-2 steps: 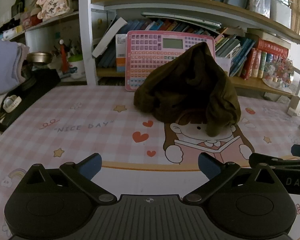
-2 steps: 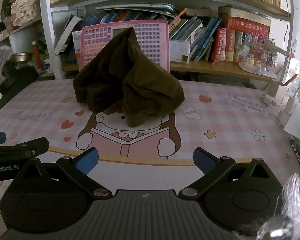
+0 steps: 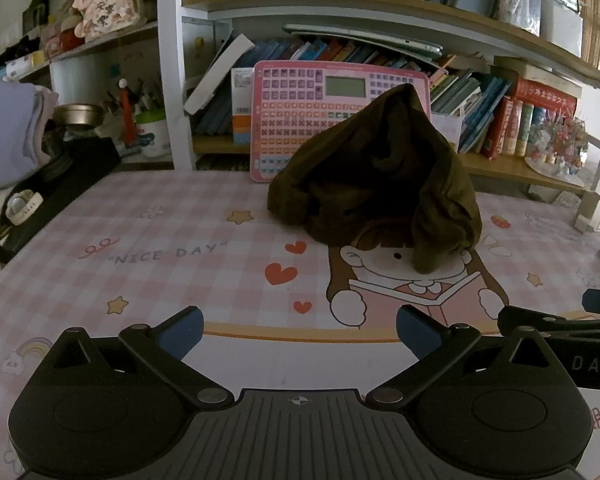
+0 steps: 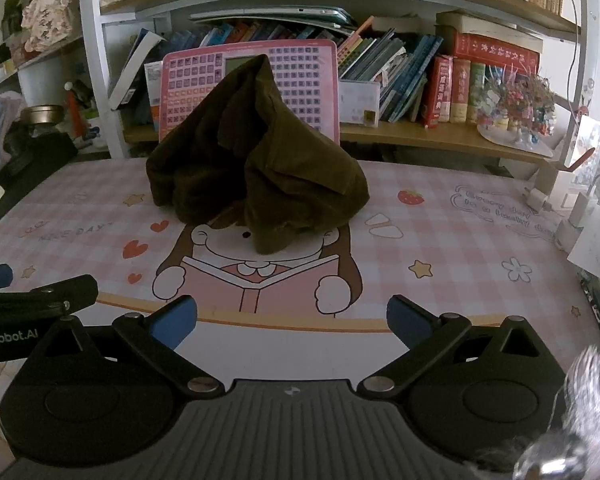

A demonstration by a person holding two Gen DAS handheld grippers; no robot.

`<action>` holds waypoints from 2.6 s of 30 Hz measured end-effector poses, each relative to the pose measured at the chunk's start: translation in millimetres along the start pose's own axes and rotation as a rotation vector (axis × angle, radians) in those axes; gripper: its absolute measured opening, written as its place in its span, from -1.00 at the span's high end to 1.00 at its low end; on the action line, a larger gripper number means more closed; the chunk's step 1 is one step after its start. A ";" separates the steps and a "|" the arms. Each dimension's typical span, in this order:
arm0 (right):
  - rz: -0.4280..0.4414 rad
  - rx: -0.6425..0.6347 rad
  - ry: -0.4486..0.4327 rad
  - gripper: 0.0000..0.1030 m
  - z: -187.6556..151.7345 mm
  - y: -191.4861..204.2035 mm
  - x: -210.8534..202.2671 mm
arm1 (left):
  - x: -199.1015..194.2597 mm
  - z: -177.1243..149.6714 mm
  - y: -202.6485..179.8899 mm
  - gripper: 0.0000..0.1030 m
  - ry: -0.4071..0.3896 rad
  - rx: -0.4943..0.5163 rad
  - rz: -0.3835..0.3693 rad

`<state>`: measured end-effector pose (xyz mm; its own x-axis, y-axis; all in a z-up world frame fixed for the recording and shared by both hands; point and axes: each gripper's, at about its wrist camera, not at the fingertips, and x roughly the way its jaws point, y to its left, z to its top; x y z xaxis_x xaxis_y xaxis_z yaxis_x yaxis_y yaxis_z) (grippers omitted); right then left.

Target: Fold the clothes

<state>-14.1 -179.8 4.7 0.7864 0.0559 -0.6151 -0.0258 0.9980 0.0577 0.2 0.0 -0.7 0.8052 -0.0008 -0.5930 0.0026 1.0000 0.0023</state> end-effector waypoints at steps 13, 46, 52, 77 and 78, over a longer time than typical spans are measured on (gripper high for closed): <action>-0.002 -0.004 -0.003 -0.98 -2.6 1.1 0.8 | 2.5 -2.7 0.3 -1.00 0.009 -0.003 -0.001; -0.001 0.008 0.018 -0.98 -2.9 3.0 -0.9 | -1.6 -2.3 2.7 -1.00 0.016 0.000 -0.006; -0.001 0.008 0.018 -0.98 -2.7 3.1 -0.8 | -1.5 -1.6 3.2 -1.00 0.013 0.000 -0.007; 0.007 0.013 0.016 -0.98 -2.6 1.2 -0.2 | -3.3 0.1 2.9 -1.00 0.002 0.004 -0.002; 0.007 0.013 0.017 -0.98 -2.2 1.0 0.0 | -3.3 0.0 3.2 -1.00 0.002 0.003 -0.001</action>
<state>-15.5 -178.7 3.1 0.7759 0.0639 -0.6276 -0.0234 0.9971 0.0727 -2.4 3.2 1.2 0.8042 -0.0016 -0.5944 0.0052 1.0000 0.0043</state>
